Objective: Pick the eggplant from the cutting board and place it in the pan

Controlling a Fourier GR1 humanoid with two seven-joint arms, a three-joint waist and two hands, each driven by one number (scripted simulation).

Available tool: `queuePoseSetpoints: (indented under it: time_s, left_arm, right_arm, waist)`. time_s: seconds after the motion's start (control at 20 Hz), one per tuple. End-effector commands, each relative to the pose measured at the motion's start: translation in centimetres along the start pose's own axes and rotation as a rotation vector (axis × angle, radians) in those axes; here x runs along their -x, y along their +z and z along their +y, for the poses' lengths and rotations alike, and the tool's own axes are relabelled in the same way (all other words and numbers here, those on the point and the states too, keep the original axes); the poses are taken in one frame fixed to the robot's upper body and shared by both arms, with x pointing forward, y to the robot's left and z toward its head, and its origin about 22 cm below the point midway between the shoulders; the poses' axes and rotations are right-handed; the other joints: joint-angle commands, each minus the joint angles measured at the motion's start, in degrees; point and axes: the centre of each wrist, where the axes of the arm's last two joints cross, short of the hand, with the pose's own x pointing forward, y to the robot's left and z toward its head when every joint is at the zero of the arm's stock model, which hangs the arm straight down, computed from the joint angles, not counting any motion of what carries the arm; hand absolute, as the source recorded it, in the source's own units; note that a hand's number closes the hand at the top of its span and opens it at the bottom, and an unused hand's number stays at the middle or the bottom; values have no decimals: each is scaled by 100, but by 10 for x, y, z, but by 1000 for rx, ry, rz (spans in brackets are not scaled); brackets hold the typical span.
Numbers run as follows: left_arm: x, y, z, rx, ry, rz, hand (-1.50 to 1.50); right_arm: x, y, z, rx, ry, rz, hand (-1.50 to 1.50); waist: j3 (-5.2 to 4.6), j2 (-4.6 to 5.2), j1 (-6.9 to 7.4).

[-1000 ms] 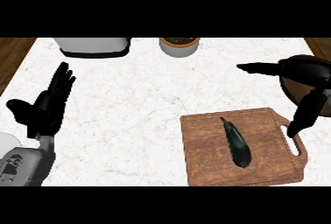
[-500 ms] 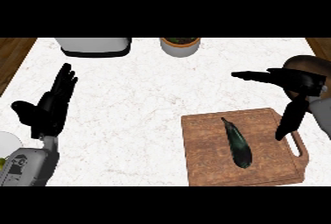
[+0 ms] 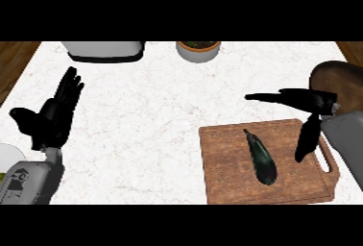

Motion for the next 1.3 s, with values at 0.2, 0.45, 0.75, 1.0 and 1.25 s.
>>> queuePoseSetpoints:
  time_s: [0.2, 0.45, 0.75, 1.0, 1.25]
  left_arm:
    - [0, -17, 14, 6, -11, 4, 0]
    - [-1, 9, -4, 4, 8, 14, 0]
    - [8, 10, 2, 3, 11, 11, 0]
    - [14, 5, -8, -6, 7, -1, 0]
    - [3, -1, -2, -9, 11, 3, 0]
  right_arm:
    - [-11, -11, 17, -56, 49, -26, -150]
    - [-7, -7, 24, -93, 176, 77, -150]
    - [-21, -27, 33, -138, 234, 126, -150]
    - [-6, -33, 41, -158, 203, 132, -150]
    - [0, -62, 55, -172, 241, 130, -150]
  waist:
    - [-2, -10, -57]
    - [0, -15, -16]
    - [-1, -11, -21]
    - [-1, -6, -23]
    - [0, 0, -2]
